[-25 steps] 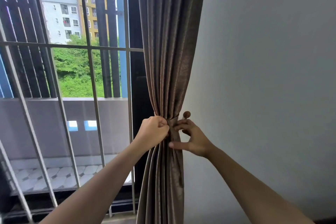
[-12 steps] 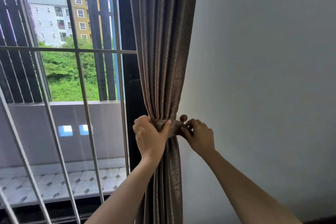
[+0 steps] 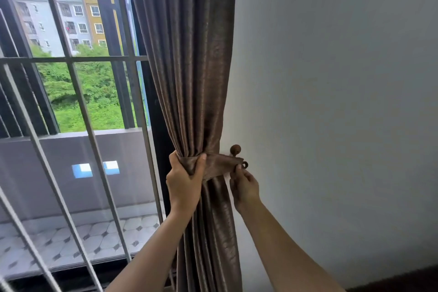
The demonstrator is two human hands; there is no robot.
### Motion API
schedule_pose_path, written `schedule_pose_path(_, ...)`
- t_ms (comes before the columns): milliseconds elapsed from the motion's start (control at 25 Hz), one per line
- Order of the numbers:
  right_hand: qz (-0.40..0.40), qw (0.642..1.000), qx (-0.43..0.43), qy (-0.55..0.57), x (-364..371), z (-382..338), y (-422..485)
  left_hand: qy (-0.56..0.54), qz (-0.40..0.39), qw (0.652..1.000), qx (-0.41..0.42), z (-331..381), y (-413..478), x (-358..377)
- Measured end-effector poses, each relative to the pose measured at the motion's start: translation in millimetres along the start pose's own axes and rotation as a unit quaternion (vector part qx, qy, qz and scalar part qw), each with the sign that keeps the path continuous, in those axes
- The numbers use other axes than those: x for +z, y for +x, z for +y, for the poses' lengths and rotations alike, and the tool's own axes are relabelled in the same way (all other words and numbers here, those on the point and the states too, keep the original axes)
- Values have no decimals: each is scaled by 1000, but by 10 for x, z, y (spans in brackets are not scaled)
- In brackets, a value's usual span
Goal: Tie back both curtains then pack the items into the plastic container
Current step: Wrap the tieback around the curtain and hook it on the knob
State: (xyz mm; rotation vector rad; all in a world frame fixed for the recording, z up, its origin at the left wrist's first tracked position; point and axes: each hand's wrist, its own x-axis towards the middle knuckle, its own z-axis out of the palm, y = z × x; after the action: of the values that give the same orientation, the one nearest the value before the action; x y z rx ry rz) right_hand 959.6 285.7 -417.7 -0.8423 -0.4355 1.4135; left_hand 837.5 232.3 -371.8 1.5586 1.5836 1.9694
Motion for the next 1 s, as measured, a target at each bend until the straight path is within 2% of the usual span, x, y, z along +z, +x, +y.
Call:
schedule_pose_path(160, -12, 994, -18, 105, -20, -163, 43, 16, -11, 1000, 10, 6, 5, -3)
schedule_pose_path(240, -4, 997, -47, 53, -30, -229, 70, 14, -12, 1000, 14, 5, 2, -8)
schedule_pose_path(320, -23, 993, -89, -68, -65, -222, 35, 9, -12, 1000, 14, 3, 5, -18)
schedule_pose_path(480, -59, 949, -172, -257, -229, -125, -36, 6, -16, 1000, 17, -11, 3, -16)
schedule_pose_path(600, -64, 913, -204, -348, -275, -108, 8, 1, -22, 1000, 17, -12, -15, -14)
schedule_pose_path(680, -47, 910, -221, -349, -266, -92, 5, 0, -23, 1000, 19, -18, -21, -21)
schedule_pose_path(760, -38, 922, -231, -308, -260, -68, -12, 1, -23, 1000, 20, -29, -8, -28)
schedule_pose_path(1000, -114, 909, -227, -329, -294, -128, 21, -1, -23, 999, 35, -42, 5, -35)
